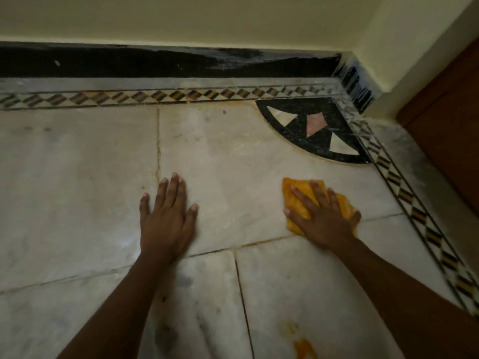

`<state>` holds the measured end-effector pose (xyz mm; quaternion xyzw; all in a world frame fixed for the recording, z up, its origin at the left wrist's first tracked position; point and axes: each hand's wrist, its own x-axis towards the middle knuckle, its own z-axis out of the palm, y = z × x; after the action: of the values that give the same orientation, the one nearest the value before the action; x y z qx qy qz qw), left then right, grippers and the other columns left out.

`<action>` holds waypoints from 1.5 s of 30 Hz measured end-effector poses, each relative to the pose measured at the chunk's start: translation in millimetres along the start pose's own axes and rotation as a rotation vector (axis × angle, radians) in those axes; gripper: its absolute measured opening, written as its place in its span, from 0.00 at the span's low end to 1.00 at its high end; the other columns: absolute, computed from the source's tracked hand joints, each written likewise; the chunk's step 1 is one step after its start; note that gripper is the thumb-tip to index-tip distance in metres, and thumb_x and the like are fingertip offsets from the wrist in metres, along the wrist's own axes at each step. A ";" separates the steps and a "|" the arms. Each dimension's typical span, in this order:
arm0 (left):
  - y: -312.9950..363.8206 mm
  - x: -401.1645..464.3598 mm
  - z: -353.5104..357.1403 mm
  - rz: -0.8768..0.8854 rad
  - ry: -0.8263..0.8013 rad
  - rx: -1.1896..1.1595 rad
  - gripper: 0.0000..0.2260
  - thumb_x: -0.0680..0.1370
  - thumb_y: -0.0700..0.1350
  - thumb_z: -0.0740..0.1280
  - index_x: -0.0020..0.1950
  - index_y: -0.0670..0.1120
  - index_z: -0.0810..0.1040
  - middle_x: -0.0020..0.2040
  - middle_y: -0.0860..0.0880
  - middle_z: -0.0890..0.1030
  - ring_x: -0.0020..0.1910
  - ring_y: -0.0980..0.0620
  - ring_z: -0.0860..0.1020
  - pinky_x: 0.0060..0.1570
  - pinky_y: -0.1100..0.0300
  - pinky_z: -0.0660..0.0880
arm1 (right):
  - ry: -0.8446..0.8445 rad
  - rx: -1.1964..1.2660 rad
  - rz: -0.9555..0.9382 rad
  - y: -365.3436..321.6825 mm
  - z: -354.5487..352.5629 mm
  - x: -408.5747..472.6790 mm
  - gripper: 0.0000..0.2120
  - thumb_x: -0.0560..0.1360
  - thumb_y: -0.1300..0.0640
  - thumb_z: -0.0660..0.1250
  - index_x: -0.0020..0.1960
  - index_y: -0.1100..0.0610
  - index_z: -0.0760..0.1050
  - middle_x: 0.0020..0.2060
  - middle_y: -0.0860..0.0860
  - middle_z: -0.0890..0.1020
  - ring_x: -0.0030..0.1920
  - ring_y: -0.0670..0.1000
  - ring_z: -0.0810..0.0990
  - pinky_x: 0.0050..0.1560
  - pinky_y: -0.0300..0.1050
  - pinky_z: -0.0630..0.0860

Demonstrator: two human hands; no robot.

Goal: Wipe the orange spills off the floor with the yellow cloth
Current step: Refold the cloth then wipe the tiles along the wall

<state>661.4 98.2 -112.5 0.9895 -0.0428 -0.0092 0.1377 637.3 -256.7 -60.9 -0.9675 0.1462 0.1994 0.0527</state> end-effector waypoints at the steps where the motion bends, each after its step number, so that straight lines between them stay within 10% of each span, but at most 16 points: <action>1: 0.1 1.7 1.7 0.010 0.005 0.004 0.32 0.84 0.62 0.43 0.86 0.50 0.47 0.86 0.53 0.45 0.85 0.52 0.45 0.80 0.39 0.48 | 0.008 0.055 0.034 -11.7 1.1 15.1 0.34 0.72 0.19 0.46 0.73 0.20 0.33 0.82 0.37 0.36 0.83 0.55 0.39 0.71 0.82 0.42; 10: 5.0 -5.8 -0.5 0.005 0.005 0.043 0.34 0.82 0.62 0.42 0.85 0.48 0.52 0.86 0.50 0.50 0.85 0.50 0.48 0.80 0.42 0.50 | 0.331 -0.037 -0.442 -46.3 65.6 -40.7 0.29 0.77 0.26 0.49 0.77 0.25 0.53 0.84 0.42 0.54 0.83 0.54 0.53 0.77 0.71 0.47; 18: 17.2 -105.3 1.9 0.069 -0.020 -0.006 0.32 0.84 0.63 0.41 0.85 0.50 0.44 0.85 0.52 0.41 0.84 0.52 0.39 0.82 0.47 0.41 | 0.178 0.163 0.092 -18.1 33.2 -27.8 0.32 0.77 0.24 0.45 0.79 0.27 0.44 0.84 0.44 0.45 0.84 0.57 0.43 0.76 0.74 0.41; 25: 21.2 -106.6 9.9 0.014 0.046 0.036 0.31 0.84 0.62 0.43 0.86 0.51 0.49 0.86 0.52 0.48 0.85 0.51 0.44 0.82 0.46 0.42 | 0.348 0.034 -0.333 -69.7 91.5 -101.1 0.29 0.78 0.26 0.50 0.78 0.27 0.55 0.84 0.44 0.55 0.83 0.54 0.52 0.78 0.67 0.42; 32: 19.8 -101.4 8.0 -0.004 0.053 0.000 0.31 0.84 0.61 0.44 0.85 0.52 0.51 0.86 0.54 0.48 0.85 0.52 0.44 0.82 0.44 0.46 | 0.245 0.230 0.206 -39.7 71.5 -76.2 0.33 0.76 0.25 0.46 0.80 0.29 0.47 0.85 0.46 0.47 0.84 0.57 0.43 0.77 0.73 0.39; 40: 25.9 -105.5 -1.3 -0.009 0.089 -0.072 0.31 0.82 0.60 0.51 0.83 0.48 0.62 0.84 0.48 0.59 0.84 0.48 0.55 0.81 0.42 0.51 | 0.406 0.007 -0.414 -58.1 123.6 -151.2 0.28 0.78 0.29 0.52 0.76 0.29 0.62 0.82 0.47 0.61 0.81 0.57 0.60 0.77 0.70 0.51; 45: 26.3 -114.8 -2.6 0.048 0.248 -0.186 0.26 0.79 0.55 0.64 0.73 0.42 0.77 0.76 0.41 0.74 0.75 0.40 0.72 0.75 0.44 0.69 | 0.319 0.010 -0.114 -3.7 106.4 -140.7 0.30 0.76 0.25 0.46 0.77 0.25 0.53 0.84 0.43 0.54 0.83 0.54 0.54 0.77 0.69 0.49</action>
<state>545.0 83.7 -102.1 0.9647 -0.0480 0.1124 0.2331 475.5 -199.3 -101.6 -0.9933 0.0988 0.0391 0.0447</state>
